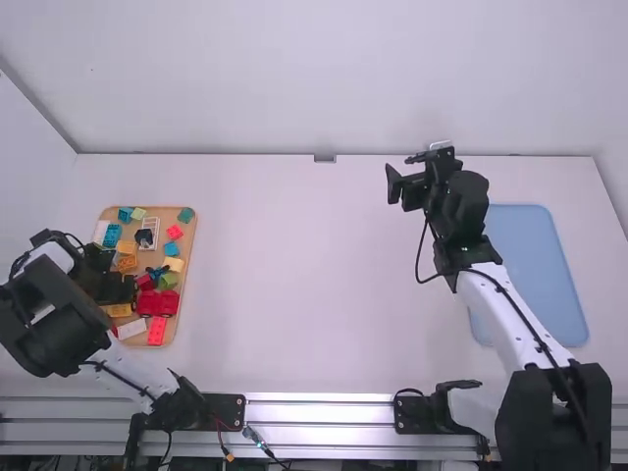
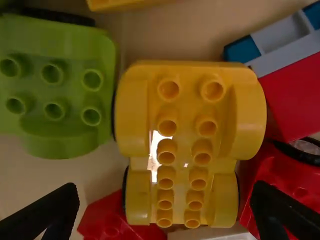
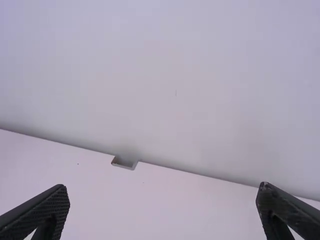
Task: Assemble lego blocks to make yellow taxi
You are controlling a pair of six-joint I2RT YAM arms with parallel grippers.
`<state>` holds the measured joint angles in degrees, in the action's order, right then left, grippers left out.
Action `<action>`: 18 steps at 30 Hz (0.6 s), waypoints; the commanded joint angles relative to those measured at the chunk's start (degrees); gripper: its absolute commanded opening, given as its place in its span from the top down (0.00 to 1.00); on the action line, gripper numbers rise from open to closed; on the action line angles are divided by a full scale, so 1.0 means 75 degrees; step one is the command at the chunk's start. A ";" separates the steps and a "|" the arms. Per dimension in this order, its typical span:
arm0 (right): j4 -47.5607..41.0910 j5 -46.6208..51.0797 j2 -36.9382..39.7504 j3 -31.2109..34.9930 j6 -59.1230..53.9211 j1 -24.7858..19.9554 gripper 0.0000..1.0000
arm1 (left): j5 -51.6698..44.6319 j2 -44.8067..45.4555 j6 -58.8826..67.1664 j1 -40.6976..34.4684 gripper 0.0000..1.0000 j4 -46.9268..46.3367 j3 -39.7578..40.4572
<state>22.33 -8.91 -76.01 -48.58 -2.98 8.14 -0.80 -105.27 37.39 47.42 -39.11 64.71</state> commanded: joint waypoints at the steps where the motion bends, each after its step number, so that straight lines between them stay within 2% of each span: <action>1: -0.0003 -0.0015 -0.0052 -0.0259 0.0020 0.0009 0.01 | 0.0029 0.0015 0.0125 -0.0035 0.09 0.0047 -0.0204; 5: 0.0038 -0.0017 -0.0052 -0.0259 0.0020 0.0015 0.01 | 0.0055 0.0015 0.0128 -0.0029 0.12 0.0102 -0.0280; 18: 0.0169 -0.0012 -0.0052 -0.0259 0.0023 0.0035 0.01 | 0.0026 0.0015 0.0125 -0.0015 0.11 0.0466 -0.0603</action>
<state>23.35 -8.91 -76.01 -48.69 -3.03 8.14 -0.80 -105.27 37.52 47.42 -35.42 61.10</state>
